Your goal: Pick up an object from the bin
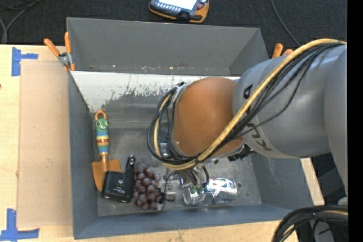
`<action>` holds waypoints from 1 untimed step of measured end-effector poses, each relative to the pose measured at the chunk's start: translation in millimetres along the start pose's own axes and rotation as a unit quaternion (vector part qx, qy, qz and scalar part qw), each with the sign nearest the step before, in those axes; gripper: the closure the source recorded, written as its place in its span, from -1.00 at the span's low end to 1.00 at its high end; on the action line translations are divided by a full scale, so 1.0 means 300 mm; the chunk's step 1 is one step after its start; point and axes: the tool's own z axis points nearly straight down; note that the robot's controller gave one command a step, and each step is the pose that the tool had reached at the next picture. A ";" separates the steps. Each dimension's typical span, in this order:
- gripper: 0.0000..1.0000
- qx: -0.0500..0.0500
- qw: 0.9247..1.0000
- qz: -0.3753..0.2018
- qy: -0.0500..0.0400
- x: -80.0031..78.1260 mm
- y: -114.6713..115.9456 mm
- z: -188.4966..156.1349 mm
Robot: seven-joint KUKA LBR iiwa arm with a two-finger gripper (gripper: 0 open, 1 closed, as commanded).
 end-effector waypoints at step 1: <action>-1.00 -0.001 1.000 0.003 -0.004 -0.007 -0.003 -0.013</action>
Offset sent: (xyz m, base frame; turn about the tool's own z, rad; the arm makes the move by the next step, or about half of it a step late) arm 0.0094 0.0224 -0.1005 0.1482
